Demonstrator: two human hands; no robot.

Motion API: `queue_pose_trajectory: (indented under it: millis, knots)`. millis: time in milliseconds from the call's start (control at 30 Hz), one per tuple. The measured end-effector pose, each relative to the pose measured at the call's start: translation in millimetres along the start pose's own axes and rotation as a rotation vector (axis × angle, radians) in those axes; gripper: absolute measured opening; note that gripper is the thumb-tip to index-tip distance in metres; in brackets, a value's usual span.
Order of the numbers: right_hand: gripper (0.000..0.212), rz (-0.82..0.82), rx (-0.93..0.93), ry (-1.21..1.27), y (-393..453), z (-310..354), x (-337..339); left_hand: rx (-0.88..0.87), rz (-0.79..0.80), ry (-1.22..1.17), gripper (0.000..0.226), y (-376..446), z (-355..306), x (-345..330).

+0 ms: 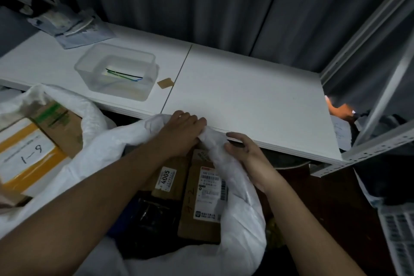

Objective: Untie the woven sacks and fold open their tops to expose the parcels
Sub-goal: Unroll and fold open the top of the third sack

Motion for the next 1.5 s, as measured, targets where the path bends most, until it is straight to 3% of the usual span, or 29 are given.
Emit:
queue_pose_trajectory:
  millis: [100, 200, 300, 400, 433, 567, 667, 767, 800, 867, 967, 1067, 1167, 1333, 1400, 1433, 1500]
  knots:
    - [0.049, -0.030, -0.037, -0.265, -28.2, -16.5, 11.5, -0.013, -0.042, -0.028, 0.035, 11.9, -3.5, 4.5]
    - [0.043, -0.040, -0.067, -0.250, -52.9, -39.2, 10.4, 0.002, -0.131, -0.010, 0.027, 17.2, 2.0, 15.6]
    - [0.036, -0.216, -0.004, -0.267, -71.0, -21.5, 25.3, 0.029, -0.052, 0.064, 0.031, 18.2, 12.2, 20.6]
    - [0.041, -0.232, 0.085, -0.473, -83.5, 8.4, 21.3, 0.173, 0.134, 0.267, 0.032, 23.7, 21.7, 16.1]
    - [0.041, -0.231, 0.102, -0.517, -88.6, 14.6, 17.5, 0.206, 0.128, 0.272, 0.034, 26.7, 18.8, 19.0]
    - [0.031, -0.214, 0.127, -0.402, -107.5, 18.8, 7.1, 0.308, 0.058, 0.350, 0.036, 28.3, 3.1, 22.6]
    - [0.026, -0.187, 0.080, -0.061, -114.1, 3.5, 14.7, 0.363, -0.101, 0.403, 0.039, 17.8, -6.9, 29.5]
    - [0.034, -0.105, 0.077, 0.379, -113.4, -12.9, 23.2, 0.459, -0.309, 0.034, 0.043, -7.6, -29.5, 56.0]
    - [0.038, -0.075, 0.093, 0.438, -111.0, -14.8, 24.3, 0.513, -0.272, -0.207, 0.038, -15.8, -37.0, 58.2]
    - [0.049, -0.046, 0.145, 0.535, -104.9, -13.9, 22.6, 0.513, -0.063, -0.655, 0.039, -23.3, -64.4, 47.4]
    - [0.061, -0.126, 0.140, 0.722, -100.2, -17.3, 24.1, 0.536, 0.262, -1.184, 0.070, -31.0, -118.2, 20.1]
    - [0.040, -0.233, 0.148, 0.722, -112.2, -20.0, 25.1, 0.576, 0.211, -1.317, 0.057, -28.9, -145.7, 16.3]
    - [0.045, -0.301, 0.204, 0.555, -132.6, -25.4, 17.7, 0.568, 0.156, -1.229, 0.034, -26.0, -159.0, 26.0]
    - [0.059, -0.354, 0.104, -0.147, -142.2, -42.4, 4.9, 0.632, 0.058, -1.241, 0.036, -30.6, -168.2, 32.8]
    - [0.053, -0.438, 0.106, -0.351, -141.3, -37.1, 6.5, 0.637, 0.053, -1.368, 0.029, -34.3, -170.4, 28.6]
    - [0.047, -0.483, 0.148, -0.350, -142.1, -33.1, 8.9, 0.638, 0.042, -1.441, 0.030, -35.8, -170.3, 27.3]
    - [0.036, -0.511, 0.187, -0.043, -140.1, -34.5, 16.9, 0.642, 0.025, -1.534, 0.035, -39.8, -168.3, 26.8]
Point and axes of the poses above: each hand's wrist, its own y-axis towards the middle knuckle, its own x-axis out of the back of the hand, z = x × y, the point moved 7 cm from there along y, towards the middle knuckle, and after that the axes turned 7 degrees about z, right-handed, at the moved point
